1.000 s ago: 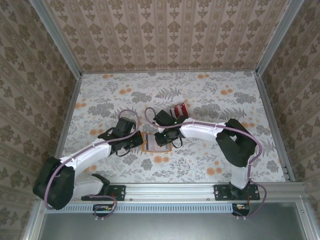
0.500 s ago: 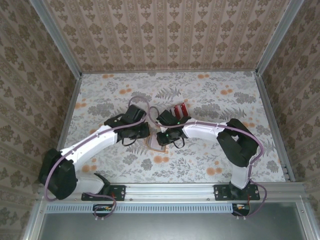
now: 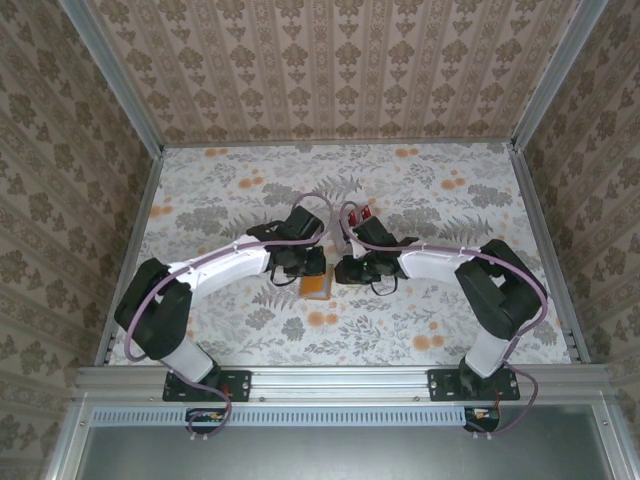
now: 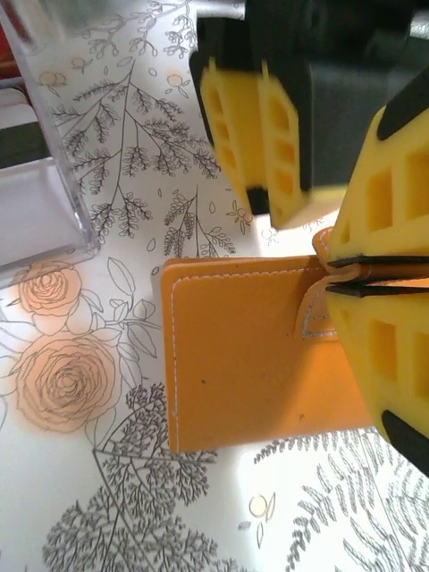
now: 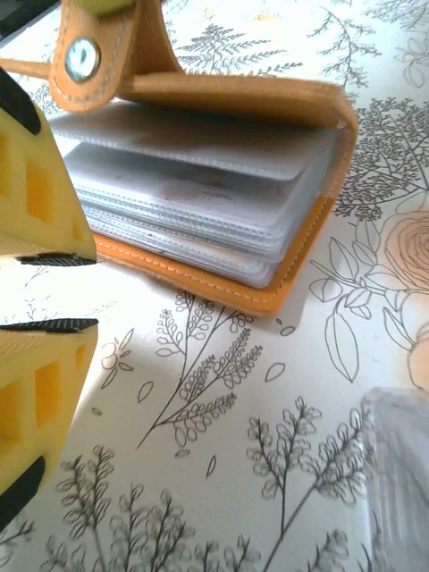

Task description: Put the credit cards into the card holder

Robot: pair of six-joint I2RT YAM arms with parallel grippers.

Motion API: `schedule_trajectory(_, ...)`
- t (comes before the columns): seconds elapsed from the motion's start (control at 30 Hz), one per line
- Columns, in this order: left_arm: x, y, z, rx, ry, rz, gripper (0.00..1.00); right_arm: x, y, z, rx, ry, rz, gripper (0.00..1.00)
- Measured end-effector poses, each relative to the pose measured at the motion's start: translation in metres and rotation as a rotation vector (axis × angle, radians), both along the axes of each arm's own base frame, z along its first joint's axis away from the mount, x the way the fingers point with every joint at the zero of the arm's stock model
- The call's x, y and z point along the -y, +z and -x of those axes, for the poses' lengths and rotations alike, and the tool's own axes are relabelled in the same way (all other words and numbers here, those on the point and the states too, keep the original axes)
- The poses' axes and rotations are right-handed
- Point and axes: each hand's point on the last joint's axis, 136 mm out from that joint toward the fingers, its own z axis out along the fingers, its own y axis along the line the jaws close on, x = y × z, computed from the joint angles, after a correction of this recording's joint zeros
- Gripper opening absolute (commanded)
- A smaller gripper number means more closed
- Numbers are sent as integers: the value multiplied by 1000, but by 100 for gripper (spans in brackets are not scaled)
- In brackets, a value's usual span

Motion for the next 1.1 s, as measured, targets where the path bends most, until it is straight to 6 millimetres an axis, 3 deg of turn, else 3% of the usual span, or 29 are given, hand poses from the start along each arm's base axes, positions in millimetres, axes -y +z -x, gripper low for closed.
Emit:
schedule_trajectory(0.1,9,-2,1,-15,-9,10,47,12,7,5,17,-14,14,36)
schedule_trajectory(0.17,16,-7,2,-28,-21,12,54,20,11,9,20,-22,22,36)
schedule_trajectory(0.33,34,-11,6,-57,-59,20,59,34,9,7,15,-52,52,36)
schedule_trajectory(0.57,44,10,0,-36,-87,38,67,37,0,7,-7,-58,65,37)
schedule_trajectory(0.7,29,32,-3,1,-69,47,68,33,-6,10,-32,-37,53,40)
schedule_trajectory(0.87,-17,61,-10,93,36,72,67,21,1,9,4,5,11,41)
schedule_trajectory(0.97,-49,57,-4,111,119,86,61,14,6,7,20,24,-21,43)
schedule_trajectory(1.1,-74,28,5,67,191,65,45,4,7,5,25,46,-70,47)
